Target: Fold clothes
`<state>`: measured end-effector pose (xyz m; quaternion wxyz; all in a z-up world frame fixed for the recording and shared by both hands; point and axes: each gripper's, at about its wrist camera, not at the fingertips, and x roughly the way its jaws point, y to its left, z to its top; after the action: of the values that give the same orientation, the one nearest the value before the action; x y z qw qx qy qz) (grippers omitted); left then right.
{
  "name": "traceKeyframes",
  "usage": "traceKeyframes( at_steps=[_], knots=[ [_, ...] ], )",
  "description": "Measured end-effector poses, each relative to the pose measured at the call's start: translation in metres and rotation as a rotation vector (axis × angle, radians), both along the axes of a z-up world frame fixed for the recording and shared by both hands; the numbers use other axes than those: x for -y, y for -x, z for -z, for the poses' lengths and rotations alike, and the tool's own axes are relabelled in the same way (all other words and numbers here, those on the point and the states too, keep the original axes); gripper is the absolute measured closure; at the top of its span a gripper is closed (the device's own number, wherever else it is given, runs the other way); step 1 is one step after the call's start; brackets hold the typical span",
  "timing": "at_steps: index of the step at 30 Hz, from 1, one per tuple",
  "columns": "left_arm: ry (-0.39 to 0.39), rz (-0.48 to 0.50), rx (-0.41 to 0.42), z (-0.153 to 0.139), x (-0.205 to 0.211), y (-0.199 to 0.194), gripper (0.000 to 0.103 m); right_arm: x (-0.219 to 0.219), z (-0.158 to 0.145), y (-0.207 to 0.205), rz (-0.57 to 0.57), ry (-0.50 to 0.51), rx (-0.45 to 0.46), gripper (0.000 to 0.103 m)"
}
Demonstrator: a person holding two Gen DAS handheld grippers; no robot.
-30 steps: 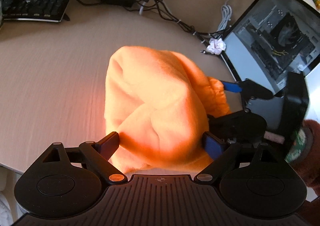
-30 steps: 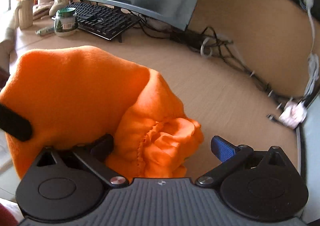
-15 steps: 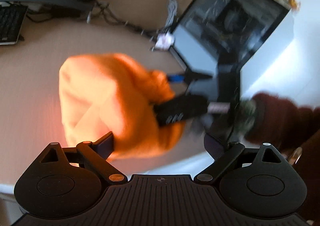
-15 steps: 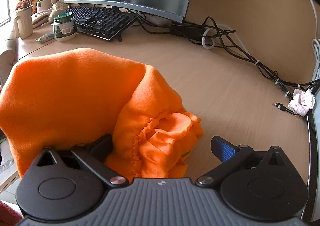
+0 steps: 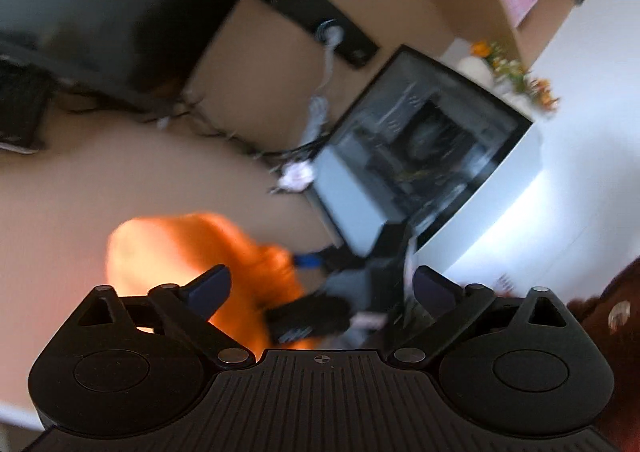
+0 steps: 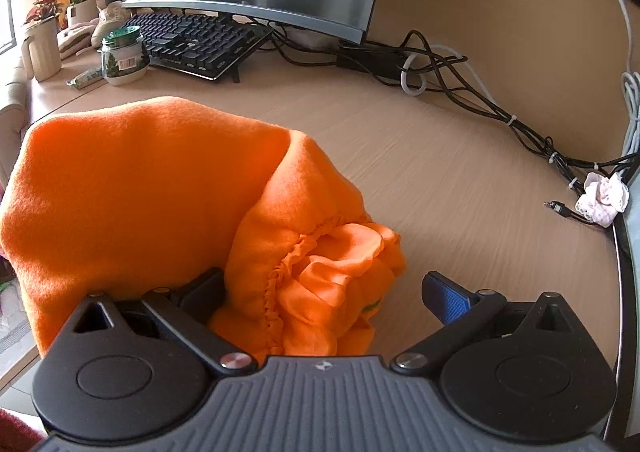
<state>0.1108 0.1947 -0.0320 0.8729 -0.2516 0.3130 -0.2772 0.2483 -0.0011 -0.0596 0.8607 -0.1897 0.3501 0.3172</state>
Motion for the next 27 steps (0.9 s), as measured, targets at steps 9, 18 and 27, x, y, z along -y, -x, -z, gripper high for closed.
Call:
traceKeyframes(
  at_steps=[9,18,27],
  knots=[
    [0.012,-0.055,-0.159,0.057,-0.001,-0.025,0.002,0.037,-0.054,-0.017,0.087,-0.196,-0.003,0.0],
    [-0.11,-0.056,-0.152,0.059,-0.002,-0.038,0.002,0.014,0.005,0.005,0.148,0.075,0.1,0.0],
    [-0.229,-0.122,-0.105,0.049,-0.021,-0.086,0.002,-0.003,-0.002,0.03,0.168,0.037,0.001,0.0]
  ],
)
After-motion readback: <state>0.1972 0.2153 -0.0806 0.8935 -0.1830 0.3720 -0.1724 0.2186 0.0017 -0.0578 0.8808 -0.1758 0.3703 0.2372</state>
